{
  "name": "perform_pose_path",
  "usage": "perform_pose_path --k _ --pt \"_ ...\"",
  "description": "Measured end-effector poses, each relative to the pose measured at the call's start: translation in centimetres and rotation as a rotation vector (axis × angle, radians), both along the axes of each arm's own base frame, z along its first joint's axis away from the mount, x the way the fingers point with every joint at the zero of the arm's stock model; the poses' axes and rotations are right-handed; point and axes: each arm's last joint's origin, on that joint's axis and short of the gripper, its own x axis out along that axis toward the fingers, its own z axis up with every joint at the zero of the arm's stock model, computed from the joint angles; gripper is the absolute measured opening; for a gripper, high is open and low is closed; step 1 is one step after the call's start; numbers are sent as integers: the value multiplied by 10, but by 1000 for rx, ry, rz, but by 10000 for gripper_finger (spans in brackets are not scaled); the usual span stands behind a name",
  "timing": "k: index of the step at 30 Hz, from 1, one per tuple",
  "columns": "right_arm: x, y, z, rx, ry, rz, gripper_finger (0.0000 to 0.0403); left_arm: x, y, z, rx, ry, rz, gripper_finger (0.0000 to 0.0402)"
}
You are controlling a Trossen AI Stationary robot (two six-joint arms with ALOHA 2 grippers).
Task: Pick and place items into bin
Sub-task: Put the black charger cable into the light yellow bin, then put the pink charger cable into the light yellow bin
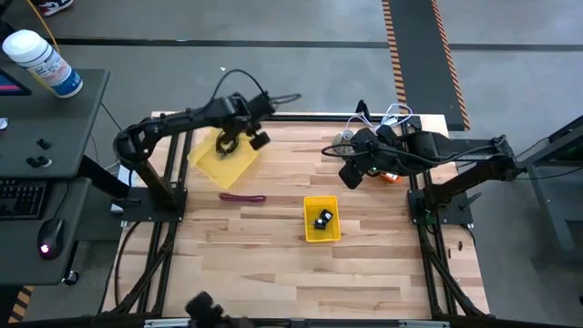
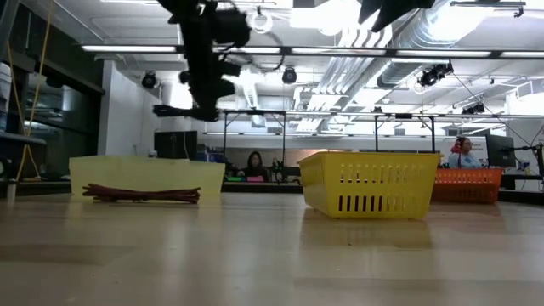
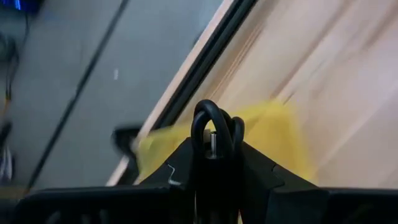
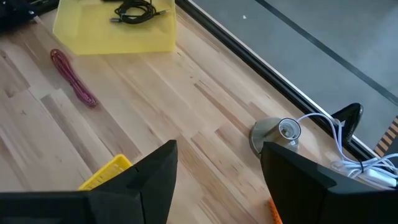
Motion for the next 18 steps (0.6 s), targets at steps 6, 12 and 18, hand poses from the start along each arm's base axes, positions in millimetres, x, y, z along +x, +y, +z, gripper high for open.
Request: perform_pose_path --k 6,12,18 --pt "0 0 0 -17 9 5 220 -20 18 -4 -71 -19 109 61" --pt "0 -2 0 -33 13 -3 220 -16 14 -5 -108 -52 88 118" --pt "-1 -2 0 -34 19 -1 220 -16 14 -5 -82 -37 101 176"
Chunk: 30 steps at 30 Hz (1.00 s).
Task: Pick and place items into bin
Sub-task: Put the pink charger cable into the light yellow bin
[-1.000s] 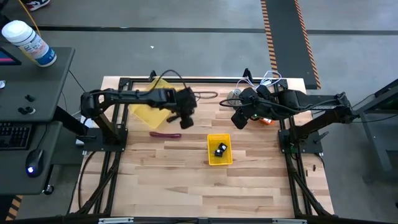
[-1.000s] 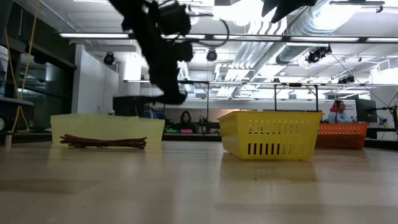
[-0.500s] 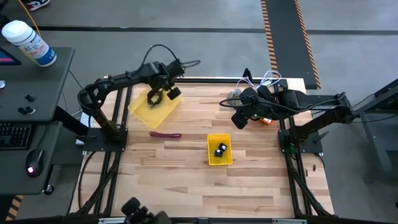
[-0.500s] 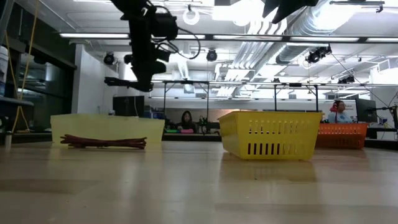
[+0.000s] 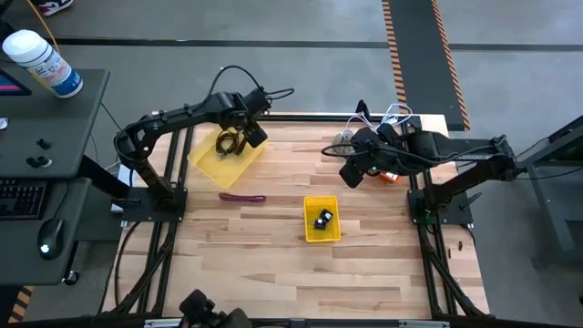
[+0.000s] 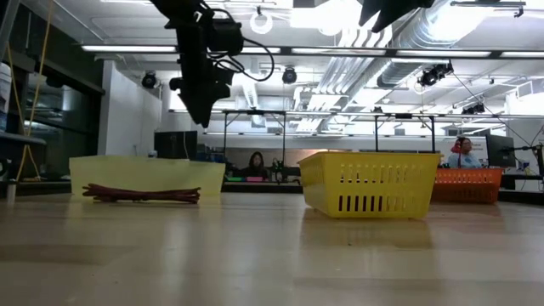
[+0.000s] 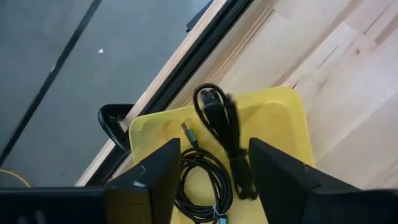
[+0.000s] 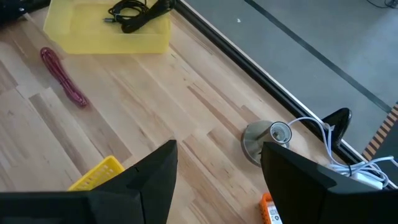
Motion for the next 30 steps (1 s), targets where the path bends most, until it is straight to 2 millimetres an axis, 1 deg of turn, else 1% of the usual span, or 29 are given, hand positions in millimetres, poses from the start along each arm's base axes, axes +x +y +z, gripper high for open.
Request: perform_pose_path --k 4,6,9,15,19,22,24,27,30 --pt "0 0 0 0 0 0 220 1 -2 -1 -52 -43 -2 195" --pt "0 0 0 0 1 0 220 2 -4 -2 -112 -82 -20 195" --pt "-1 0 0 0 7 0 220 9 -14 -2 -185 -117 -109 184" --pt "-1 0 -1 -2 12 -1 220 34 -51 -3 -253 -104 -398 150" --pt "-1 0 -1 -2 12 -1 220 48 -77 -5 -304 -116 -527 136" --pt "-1 0 0 -1 9 -4 220 53 -99 -15 -331 -74 -598 135" --pt "-1 0 -1 0 9 -5 220 53 -111 -26 -359 -38 -647 139" --pt "-1 0 0 1 8 -6 220 50 -127 -50 -410 -7 -698 152" --pt "-1 0 0 0 8 -5 220 46 -137 -76 -402 -7 -718 167"
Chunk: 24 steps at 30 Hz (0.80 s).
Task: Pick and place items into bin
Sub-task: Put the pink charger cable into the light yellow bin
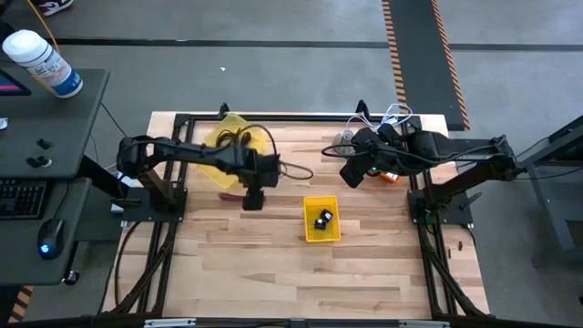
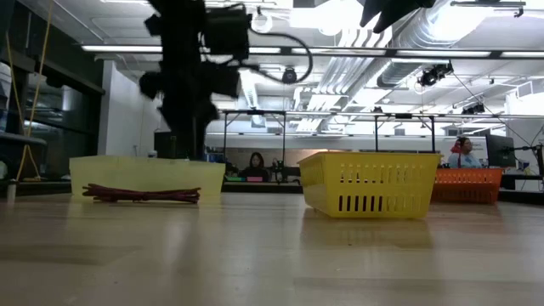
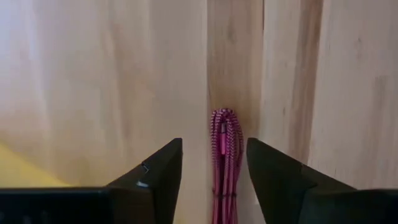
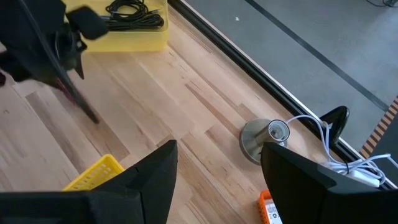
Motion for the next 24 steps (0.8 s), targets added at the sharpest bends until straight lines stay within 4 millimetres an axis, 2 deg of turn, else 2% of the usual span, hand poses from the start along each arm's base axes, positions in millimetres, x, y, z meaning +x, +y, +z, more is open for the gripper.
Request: perform_pose_path --k 6,15,20,24 --pt "0 0 0 -2 2 2 220 -8 -12 -31 -44 -24 -9 190" --pt "0 0 0 -1 2 3 220 -15 -13 -51 -45 -65 22 189" --pt "0 0 0 1 -4 -1 220 -16 -13 -54 -46 -73 35 161" --pt "1 0 1 2 -14 -1 220 -16 -13 -55 -41 -88 36 113"
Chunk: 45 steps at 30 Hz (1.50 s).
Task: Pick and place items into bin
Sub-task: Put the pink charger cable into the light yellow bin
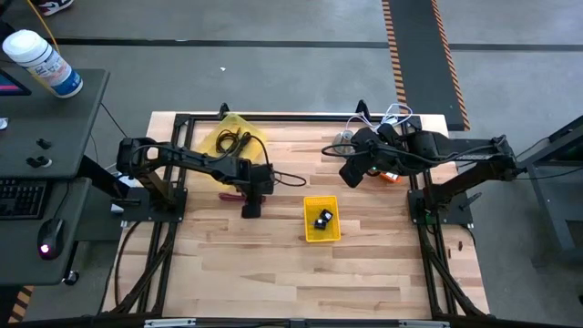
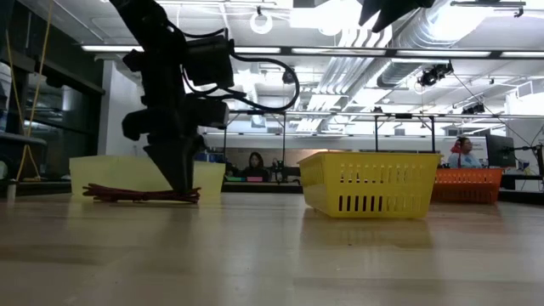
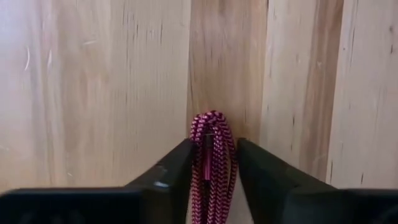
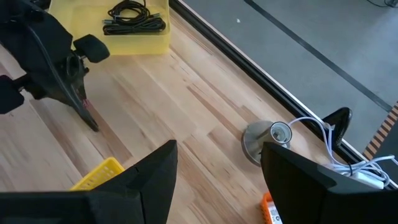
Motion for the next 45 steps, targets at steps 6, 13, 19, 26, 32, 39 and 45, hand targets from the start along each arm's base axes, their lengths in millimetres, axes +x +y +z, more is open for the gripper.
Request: perform_pose_path --k 6,13,19,26,32,39,45 --pt "0 0 0 0 -4 0 220 1 -1 1 -39 -9 37 12" --pt "0 0 0 0 -3 0 220 22 -3 33 -195 -87 63 4" --pt "0 0 0 1 -3 0 220 43 10 93 -95 -132 87 2" --pt "0 0 0 2 -2 1 220 29 54 168 128 -63 246 1" --pt "0 0 0 5 -4 -1 220 -14 108 169 140 95 511 0" --pt "0 0 0 -1 -5 -4 220 -43 149 129 95 107 674 0" --pt "0 0 0 -13 -6 -11 220 -56 158 86 52 87 764 0"
